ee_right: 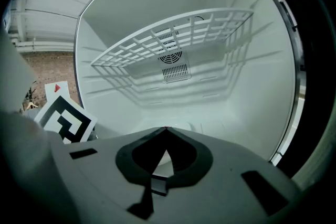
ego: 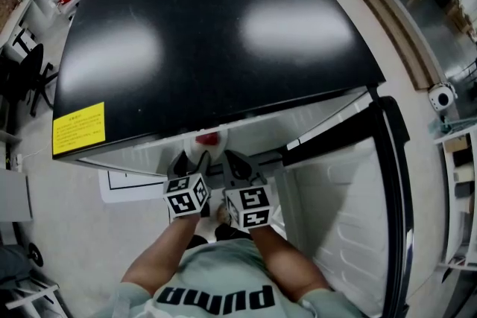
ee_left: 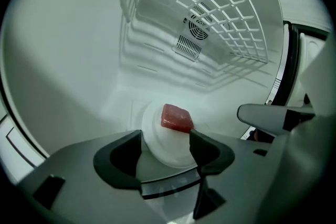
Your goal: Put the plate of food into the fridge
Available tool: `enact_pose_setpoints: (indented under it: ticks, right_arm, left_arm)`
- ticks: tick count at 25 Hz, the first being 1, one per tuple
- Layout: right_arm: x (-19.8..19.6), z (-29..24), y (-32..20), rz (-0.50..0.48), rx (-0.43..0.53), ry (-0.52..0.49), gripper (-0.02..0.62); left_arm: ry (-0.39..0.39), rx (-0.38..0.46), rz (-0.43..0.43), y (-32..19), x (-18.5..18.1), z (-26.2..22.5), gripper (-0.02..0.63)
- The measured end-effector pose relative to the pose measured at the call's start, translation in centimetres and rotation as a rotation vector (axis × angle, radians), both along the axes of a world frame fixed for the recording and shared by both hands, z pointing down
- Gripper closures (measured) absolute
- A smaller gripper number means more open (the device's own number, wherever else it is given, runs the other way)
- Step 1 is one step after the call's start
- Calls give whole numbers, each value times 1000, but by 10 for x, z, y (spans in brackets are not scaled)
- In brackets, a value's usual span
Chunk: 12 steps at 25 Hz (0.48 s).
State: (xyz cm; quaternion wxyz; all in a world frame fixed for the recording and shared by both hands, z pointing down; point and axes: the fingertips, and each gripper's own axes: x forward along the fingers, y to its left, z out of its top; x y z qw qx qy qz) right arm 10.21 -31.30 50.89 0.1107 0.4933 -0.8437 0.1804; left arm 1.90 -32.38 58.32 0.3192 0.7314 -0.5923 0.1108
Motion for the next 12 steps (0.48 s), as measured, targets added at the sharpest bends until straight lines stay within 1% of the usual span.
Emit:
enact_pose_setpoints:
  ticks: [7,10,12]
  right_arm:
    - [-3,-2,-2,-3,9,4,591]
    - [-3,-1,-2,1,14,9,591]
    - [-2,1,0,3,15,15,591]
  left_arm:
    - [-41,36,17,3,-3,-6,337]
    - [-54,84,38,6,-2,-17,337]
    - [-49,128,64,9,1,-29,337]
